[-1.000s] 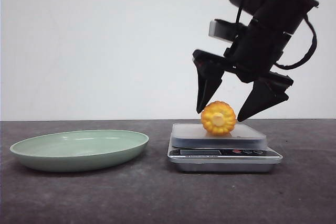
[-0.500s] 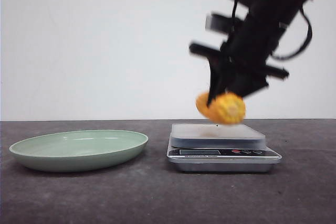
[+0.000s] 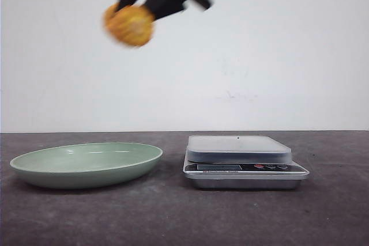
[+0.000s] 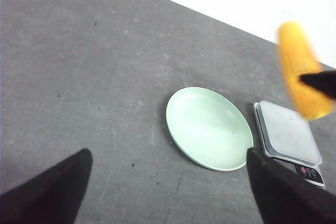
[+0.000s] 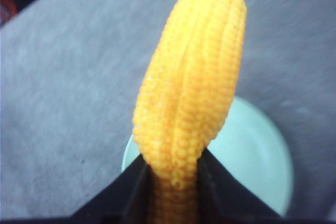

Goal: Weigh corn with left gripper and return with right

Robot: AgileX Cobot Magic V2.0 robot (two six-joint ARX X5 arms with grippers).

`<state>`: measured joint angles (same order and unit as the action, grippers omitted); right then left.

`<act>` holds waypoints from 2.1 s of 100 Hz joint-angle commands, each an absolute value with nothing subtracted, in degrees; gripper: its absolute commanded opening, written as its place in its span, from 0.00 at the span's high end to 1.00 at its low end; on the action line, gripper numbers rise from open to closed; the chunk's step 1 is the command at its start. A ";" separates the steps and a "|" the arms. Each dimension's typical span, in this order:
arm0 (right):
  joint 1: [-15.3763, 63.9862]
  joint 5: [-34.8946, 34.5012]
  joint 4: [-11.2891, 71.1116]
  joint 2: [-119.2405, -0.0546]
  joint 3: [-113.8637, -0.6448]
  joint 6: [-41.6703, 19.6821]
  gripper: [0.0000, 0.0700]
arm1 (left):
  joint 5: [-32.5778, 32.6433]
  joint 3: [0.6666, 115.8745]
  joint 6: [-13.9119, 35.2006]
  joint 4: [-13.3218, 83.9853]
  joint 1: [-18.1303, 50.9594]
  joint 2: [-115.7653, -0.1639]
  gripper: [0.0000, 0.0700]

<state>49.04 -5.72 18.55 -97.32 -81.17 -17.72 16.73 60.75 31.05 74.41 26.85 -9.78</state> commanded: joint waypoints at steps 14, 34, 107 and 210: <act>50.48 -4.14 17.54 -107.90 -84.14 -19.90 1.00 | 17.10 61.32 30.46 73.84 26.96 -9.82 0.22; 50.39 -4.36 17.12 -114.56 -84.14 -20.60 1.00 | 17.08 61.32 30.48 73.87 26.96 -9.82 0.22; 45.89 -4.47 18.63 -104.62 -85.17 -18.31 0.29 | 17.08 61.32 29.12 74.26 26.96 -9.82 0.22; 9.56 -4.49 66.17 -22.79 -71.50 -12.23 0.31 | 13.87 50.13 23.53 52.88 26.96 -10.35 0.24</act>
